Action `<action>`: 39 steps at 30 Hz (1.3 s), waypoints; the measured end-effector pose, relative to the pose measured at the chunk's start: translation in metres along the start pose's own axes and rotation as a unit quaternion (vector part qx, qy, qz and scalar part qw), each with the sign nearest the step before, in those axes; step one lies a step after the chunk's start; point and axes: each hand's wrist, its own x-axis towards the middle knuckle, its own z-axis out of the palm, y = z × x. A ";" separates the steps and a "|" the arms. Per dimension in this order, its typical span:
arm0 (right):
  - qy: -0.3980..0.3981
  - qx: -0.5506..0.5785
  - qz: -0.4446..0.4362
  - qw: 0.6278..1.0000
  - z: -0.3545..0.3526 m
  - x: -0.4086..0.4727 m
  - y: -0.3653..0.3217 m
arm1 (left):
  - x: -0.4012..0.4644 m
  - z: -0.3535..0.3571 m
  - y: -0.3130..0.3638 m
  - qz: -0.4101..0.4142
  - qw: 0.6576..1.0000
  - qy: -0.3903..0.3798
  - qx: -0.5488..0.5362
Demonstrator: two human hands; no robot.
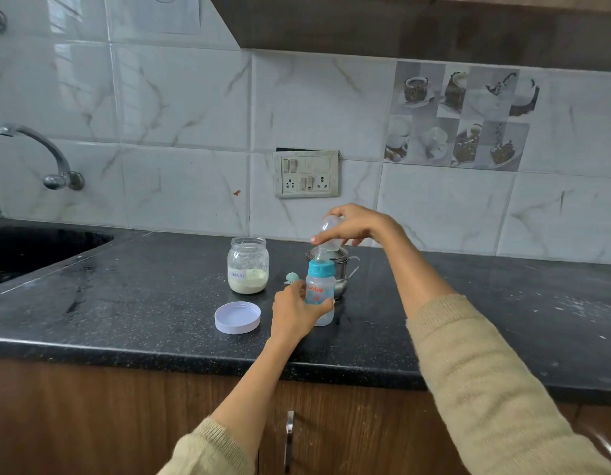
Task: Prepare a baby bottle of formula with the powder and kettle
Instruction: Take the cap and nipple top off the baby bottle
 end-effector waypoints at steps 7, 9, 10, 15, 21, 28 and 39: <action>0.059 0.254 0.017 0.965 -0.006 -0.018 0.070 | 0.000 0.000 -0.001 -0.002 1.000 -0.001 0.005; 0.069 0.309 0.029 0.948 0.009 -0.026 0.096 | 0.000 0.000 -0.001 -0.002 1.000 0.000 0.004; 0.074 0.337 0.037 0.938 0.019 -0.031 0.109 | 0.000 0.000 -0.001 -0.001 1.000 0.001 0.004; 0.125 0.436 0.078 0.888 0.070 -0.038 0.155 | 0.000 0.002 -0.001 0.001 1.000 0.009 0.009; 0.208 0.371 0.079 0.902 0.092 -0.040 0.159 | 0.000 0.002 -0.002 0.000 1.000 0.009 0.009; 0.195 0.310 0.081 0.927 0.094 -0.036 0.159 | 0.000 0.002 -0.002 -0.002 1.000 0.005 0.011; 0.270 0.239 -0.141 0.922 0.024 -0.020 0.046 | 0.001 0.000 -0.001 -0.007 1.000 0.000 0.007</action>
